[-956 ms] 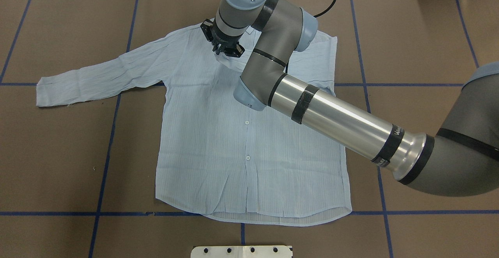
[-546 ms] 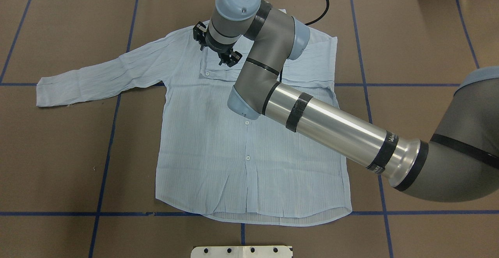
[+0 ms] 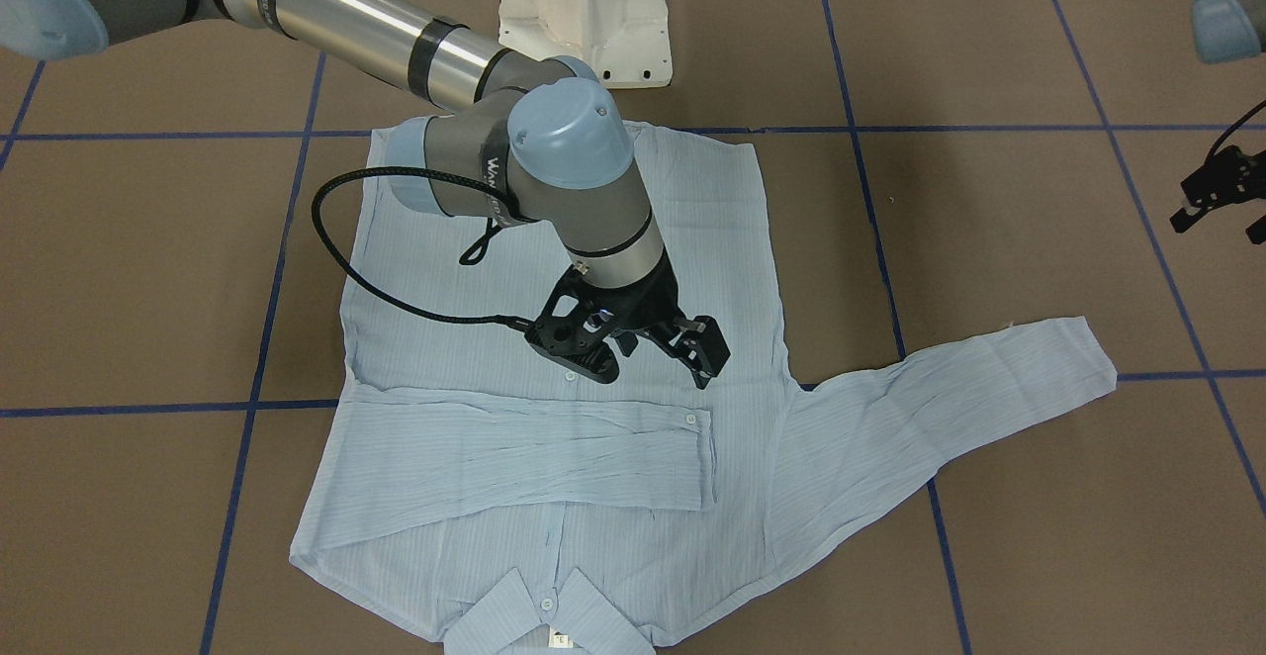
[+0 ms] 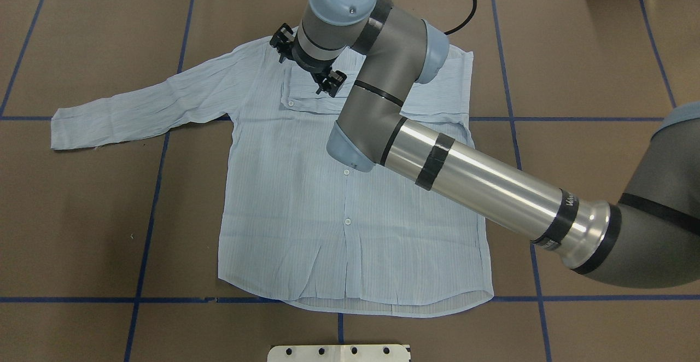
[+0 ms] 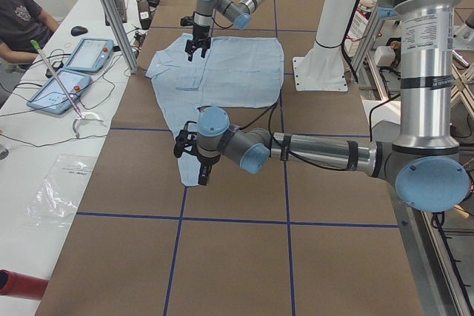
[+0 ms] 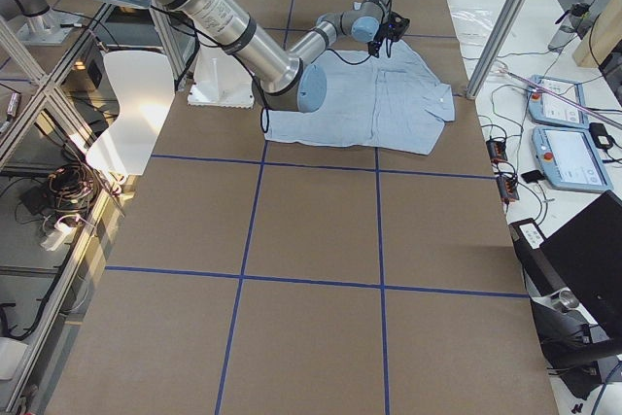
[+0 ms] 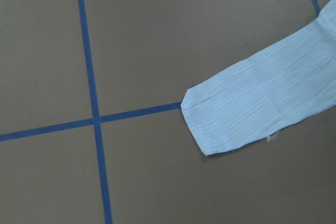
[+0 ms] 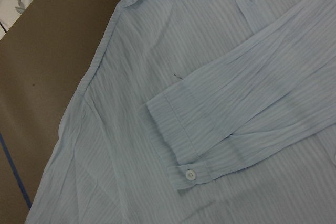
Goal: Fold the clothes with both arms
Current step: 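Grasp the sleeve cuff with the right gripper and fold it across the shirt, then release the sleeve and raise the right gripper while the left gripper grasps the other cuff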
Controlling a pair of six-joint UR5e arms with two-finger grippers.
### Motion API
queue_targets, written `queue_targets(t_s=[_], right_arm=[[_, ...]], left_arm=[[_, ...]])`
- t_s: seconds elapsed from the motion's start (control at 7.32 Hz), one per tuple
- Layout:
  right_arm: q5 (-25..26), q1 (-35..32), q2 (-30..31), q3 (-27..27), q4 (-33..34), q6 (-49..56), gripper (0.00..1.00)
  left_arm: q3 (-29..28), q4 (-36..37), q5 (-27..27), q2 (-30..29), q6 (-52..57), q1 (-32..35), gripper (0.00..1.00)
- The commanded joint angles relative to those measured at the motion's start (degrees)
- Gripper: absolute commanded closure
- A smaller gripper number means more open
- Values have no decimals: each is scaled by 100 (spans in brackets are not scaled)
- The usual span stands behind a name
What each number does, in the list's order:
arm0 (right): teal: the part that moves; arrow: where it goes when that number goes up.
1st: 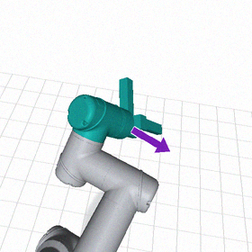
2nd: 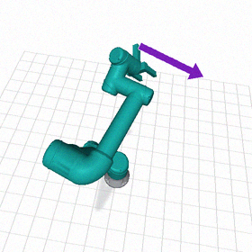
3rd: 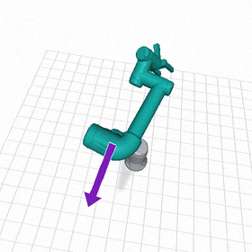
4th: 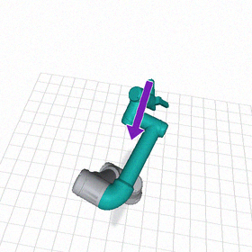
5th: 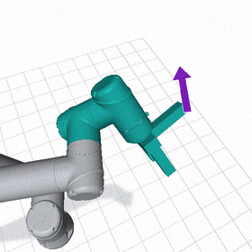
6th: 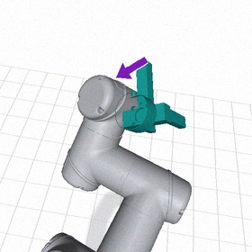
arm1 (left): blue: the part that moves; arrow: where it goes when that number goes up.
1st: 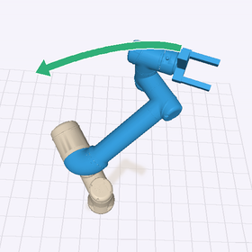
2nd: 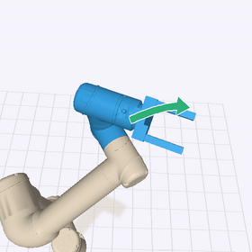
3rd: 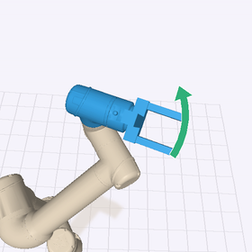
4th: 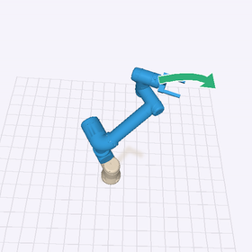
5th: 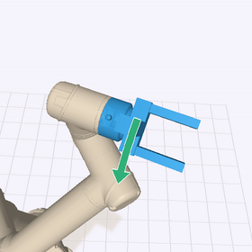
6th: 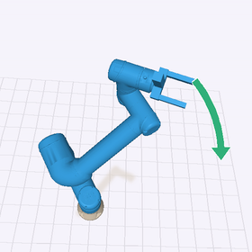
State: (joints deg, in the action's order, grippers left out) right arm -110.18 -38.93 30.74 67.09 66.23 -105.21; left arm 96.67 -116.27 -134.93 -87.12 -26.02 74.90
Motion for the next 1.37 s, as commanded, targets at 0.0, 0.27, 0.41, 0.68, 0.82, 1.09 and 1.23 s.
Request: queue_targets(t_s=[0.0, 0.27, 0.41, 0.68, 0.82, 1.09, 1.23], right_arm=[[-283, -403, 920, 986, 215, 27, 0], [-933, -974, 2054, 1910, 197, 655, 0], [-1065, -1185, 2415, 2104, 197, 903, 0], [-1295, -1381, 2778, 2194, 145, 1361, 0], [-1286, -1381, 2788, 2194, 153, 1371, 0], [-1269, -1416, 2832, 2203, 153, 1415, 0], [-1243, -1425, 2832, 2211, 153, 1416, 0]], left_arm=[[-821, -228, -15, -689, -1024, -335, 14], [-1482, -1132, 11, -788, -1359, -536, 15], [-1754, -1178, 11, -954, -1458, -738, 19], [-1923, -1179, 11, -1017, -1476, -853, 19], [-1985, -1170, 11, -1061, -1502, -976, 19], [-2205, -1240, 20, -1219, -1678, -1074, 25], [-2214, -1240, 11, -1211, -1713, -1082, 33]])
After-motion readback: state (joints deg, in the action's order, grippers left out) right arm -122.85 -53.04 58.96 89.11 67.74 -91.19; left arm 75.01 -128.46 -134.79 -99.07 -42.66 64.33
